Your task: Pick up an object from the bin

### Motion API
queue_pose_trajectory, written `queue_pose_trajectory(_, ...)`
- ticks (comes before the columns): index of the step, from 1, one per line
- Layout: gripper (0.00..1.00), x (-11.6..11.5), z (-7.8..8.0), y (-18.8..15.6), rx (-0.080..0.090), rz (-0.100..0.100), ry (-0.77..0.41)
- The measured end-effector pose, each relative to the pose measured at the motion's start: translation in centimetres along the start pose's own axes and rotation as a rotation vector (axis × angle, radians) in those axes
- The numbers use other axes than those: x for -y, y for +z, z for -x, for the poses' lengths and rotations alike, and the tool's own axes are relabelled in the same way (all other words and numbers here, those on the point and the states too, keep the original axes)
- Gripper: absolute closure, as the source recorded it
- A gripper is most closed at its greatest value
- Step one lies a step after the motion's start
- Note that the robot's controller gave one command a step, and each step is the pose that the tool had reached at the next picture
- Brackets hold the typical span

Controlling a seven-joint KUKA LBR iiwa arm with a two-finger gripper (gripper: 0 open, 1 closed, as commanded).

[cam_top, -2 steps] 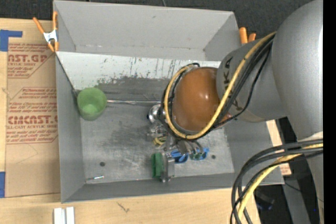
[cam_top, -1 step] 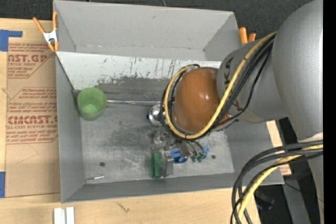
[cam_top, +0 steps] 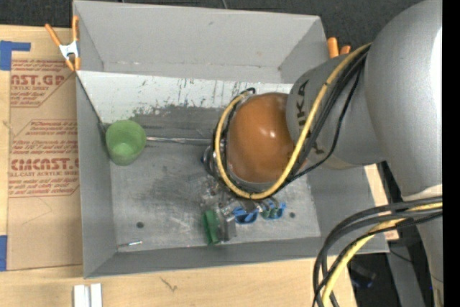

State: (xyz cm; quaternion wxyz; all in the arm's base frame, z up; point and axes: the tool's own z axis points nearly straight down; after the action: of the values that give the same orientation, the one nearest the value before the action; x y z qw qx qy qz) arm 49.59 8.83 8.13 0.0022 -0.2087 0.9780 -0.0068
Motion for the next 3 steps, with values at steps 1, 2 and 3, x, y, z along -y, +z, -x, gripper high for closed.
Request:
queue_pose_trajectory(1, 1.0, 1.9, 1.4, -16.8, 0.01, 0.011, -0.318)
queue_pose_trajectory(2, 0.0, 1.8, 1.3, -16.5, 0.004, 0.015, -0.318)
queue_pose_trajectory(3, 0.0, 5.8, -4.1, -6.6, 0.0, 0.017, -0.608)
